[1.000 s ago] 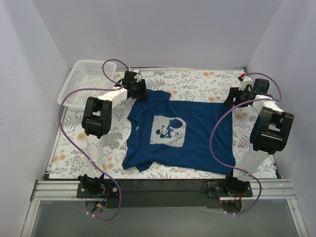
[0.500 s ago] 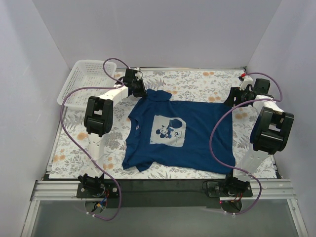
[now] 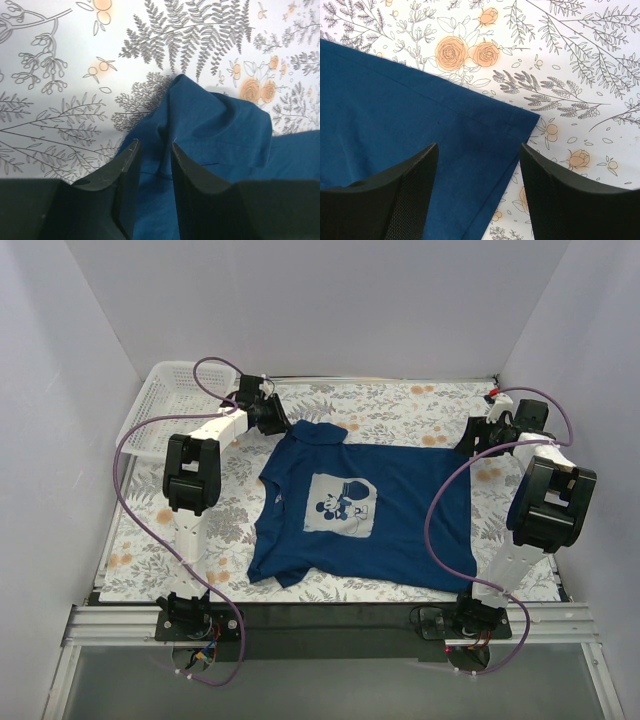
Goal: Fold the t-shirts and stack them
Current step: Flatten the tshirt out
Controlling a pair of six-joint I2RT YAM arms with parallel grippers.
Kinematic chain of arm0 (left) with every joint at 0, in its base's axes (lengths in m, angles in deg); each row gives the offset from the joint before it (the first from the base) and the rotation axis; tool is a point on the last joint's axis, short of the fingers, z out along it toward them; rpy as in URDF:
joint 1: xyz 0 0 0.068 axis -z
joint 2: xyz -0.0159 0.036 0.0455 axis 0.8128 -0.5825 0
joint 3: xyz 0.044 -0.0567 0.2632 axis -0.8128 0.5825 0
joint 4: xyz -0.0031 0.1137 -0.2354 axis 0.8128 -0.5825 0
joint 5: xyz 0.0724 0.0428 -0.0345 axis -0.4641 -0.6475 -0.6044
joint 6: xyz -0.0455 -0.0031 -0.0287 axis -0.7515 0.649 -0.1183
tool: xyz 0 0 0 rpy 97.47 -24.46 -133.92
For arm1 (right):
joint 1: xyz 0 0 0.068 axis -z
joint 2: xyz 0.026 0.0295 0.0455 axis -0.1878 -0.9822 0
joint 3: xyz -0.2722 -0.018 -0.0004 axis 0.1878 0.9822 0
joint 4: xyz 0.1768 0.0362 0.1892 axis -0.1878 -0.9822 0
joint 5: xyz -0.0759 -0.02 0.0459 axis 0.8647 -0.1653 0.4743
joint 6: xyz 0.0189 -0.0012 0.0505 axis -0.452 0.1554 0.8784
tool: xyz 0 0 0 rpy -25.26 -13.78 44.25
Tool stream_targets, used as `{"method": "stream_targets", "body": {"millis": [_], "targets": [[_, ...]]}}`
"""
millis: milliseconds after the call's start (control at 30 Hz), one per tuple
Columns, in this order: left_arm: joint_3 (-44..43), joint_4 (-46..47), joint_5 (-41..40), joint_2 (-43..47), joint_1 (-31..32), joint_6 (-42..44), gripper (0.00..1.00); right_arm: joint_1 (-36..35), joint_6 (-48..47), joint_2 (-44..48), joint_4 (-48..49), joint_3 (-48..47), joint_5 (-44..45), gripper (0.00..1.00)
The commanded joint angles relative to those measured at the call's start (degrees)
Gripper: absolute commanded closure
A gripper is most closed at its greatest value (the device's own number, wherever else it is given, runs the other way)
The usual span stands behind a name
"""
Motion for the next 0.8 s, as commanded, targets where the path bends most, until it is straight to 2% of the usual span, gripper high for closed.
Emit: {"method": "stream_targets", "body": {"millis": [0,233,567,767], "targets": [[-2.9,-0.6,2.8,2.0,0.2,-1.0,0.71,0.4,-0.1,-0.4,1.6,-0.3,-1.3,0.39],[-2.7,-0.6,5.0,1.6,0.2,-1.9,0.71,0.7,-0.1,-0.6,1.6,-0.3,-1.3,0.39],[-2.8,-1.9,3.5,0.7,0.3,-1.2,0.72,0.8,0.3,-0.7,1.6,-0.3,-1.6,0.39],[-3.5,-2.3,4.5,0.0,0.5,-1.4,0.77,0.9,0.4,-0.8,1.6,-0.4,-1.6,0.39]]}}
